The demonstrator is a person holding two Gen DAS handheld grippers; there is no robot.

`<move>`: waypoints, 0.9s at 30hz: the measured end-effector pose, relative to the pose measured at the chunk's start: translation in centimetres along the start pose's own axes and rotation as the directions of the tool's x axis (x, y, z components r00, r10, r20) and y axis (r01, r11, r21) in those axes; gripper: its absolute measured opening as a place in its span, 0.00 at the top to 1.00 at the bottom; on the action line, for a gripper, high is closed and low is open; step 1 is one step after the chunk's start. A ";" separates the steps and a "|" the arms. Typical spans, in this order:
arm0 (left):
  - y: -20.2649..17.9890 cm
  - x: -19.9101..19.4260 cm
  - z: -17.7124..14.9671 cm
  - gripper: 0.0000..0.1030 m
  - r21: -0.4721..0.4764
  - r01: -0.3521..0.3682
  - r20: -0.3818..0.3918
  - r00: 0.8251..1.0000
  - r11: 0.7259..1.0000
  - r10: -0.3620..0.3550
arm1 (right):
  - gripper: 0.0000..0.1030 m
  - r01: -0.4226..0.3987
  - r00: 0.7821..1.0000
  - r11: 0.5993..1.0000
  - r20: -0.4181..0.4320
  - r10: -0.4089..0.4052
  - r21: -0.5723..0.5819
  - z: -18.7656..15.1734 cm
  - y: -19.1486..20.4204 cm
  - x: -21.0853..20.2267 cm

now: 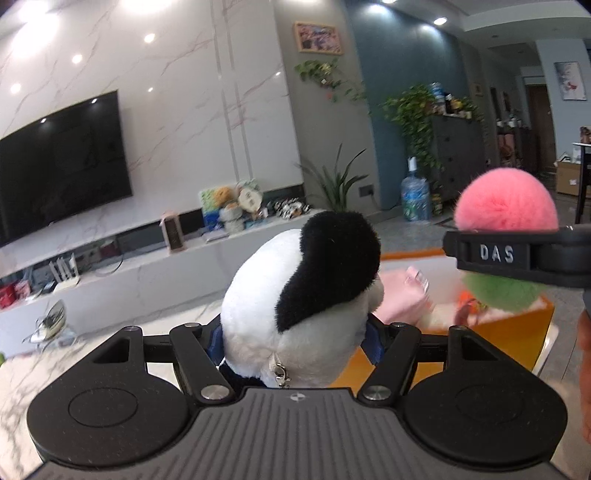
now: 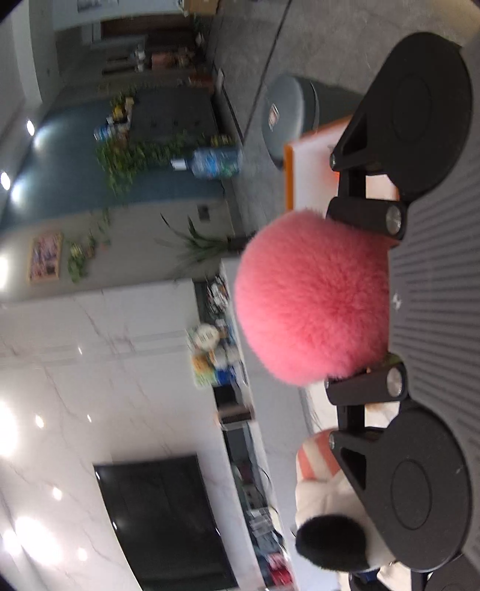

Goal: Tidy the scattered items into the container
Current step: 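Lift and carry the plush and pompom with both tools toward the orange box, then lower the plush and pompom into the orange box and open both tools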

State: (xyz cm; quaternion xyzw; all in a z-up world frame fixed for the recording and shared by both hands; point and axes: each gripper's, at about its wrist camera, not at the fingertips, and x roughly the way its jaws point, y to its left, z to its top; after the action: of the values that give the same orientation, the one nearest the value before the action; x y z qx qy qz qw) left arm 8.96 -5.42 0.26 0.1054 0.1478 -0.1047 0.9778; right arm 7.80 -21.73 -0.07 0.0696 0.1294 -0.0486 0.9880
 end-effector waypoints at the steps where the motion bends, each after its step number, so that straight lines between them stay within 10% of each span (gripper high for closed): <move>1: -0.4 0.4 0.7 0.23 0.003 0.010 0.014 1.000 1.000 -0.010 | 0.51 0.020 1.000 1.000 0.011 -0.020 0.001 0.3 -0.5 0.1; 14: -6.7 4.7 6.9 0.23 0.068 0.093 0.114 0.988 0.993 -0.100 | 0.51 0.113 0.990 0.993 0.077 -0.116 0.045 5.4 -6.2 3.2; 27: -11.7 9.8 3.9 0.23 0.168 0.103 -0.097 0.991 0.980 -0.087 | 0.51 0.169 0.977 0.986 -0.129 -0.168 -0.001 3.6 -10.6 8.5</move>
State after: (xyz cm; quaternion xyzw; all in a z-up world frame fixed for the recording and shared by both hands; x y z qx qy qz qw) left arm 16.40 -19.27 -1.18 0.1874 0.1865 -0.1589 0.9512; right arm 15.72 -33.41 -0.17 0.0663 0.1981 -0.1281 0.9695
